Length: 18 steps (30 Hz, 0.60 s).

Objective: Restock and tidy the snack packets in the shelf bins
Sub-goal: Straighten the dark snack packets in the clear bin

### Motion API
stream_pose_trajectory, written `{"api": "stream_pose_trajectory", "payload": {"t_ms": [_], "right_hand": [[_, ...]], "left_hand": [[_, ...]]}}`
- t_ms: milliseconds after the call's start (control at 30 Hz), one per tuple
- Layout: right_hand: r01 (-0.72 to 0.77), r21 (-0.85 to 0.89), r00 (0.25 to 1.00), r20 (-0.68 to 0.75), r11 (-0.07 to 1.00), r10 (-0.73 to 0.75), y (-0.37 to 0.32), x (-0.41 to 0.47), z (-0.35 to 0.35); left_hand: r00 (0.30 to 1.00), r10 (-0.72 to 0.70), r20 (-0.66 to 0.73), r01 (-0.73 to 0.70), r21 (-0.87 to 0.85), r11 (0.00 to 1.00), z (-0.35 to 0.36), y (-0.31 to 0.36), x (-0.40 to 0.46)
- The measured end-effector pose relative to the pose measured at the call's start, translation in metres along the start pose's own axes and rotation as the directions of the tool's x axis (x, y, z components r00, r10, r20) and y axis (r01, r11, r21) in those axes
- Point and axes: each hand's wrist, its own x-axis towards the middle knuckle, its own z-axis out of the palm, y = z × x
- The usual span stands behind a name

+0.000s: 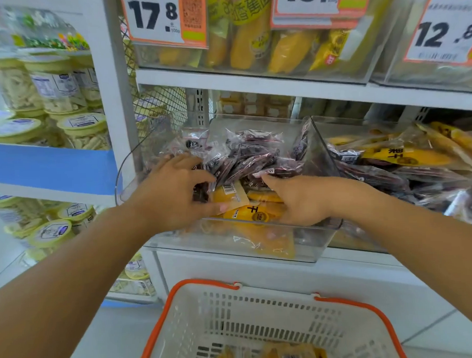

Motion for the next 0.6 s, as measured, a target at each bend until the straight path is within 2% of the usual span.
{"api": "stream_pose_trajectory", "payload": {"t_ms": [67, 133, 300, 367, 467, 600], "right_hand": [[0.018, -0.009, 0.998, 0.066, 1.000, -0.017, -0.001, 0.009, 0.001], [0.025, -0.077, 0.998, 0.057, 0.997, -0.021, -0.003, 0.017, 0.006], [0.097, -0.161, 0.963, -0.234, 0.982, -0.133, -0.001, 0.030, 0.011], [0.089, -0.209, 0.960, -0.242, 0.974, -0.139, -0.001, 0.028, 0.005], [0.138, -0.180, 0.952, -0.248, 0.974, -0.180, 0.000, 0.005, -0.012], [0.255, -0.038, 0.915, -0.313, 0.966, -0.254, -0.003, -0.068, -0.033]], "left_hand": [[1.000, 0.001, 0.031, -0.002, 0.036, 0.999, 0.004, 0.005, 0.000], [0.998, 0.011, 0.055, -0.013, 0.025, 1.000, 0.007, 0.008, 0.000], [0.999, 0.031, 0.044, -0.032, 0.009, 0.999, 0.014, 0.003, 0.001], [0.999, 0.038, 0.035, -0.037, -0.005, 0.999, 0.015, 0.000, 0.001], [0.998, 0.060, 0.003, -0.059, -0.037, 0.998, 0.014, -0.002, 0.002], [0.994, 0.105, -0.029, -0.107, -0.097, 0.989, 0.013, -0.007, 0.001]]}}
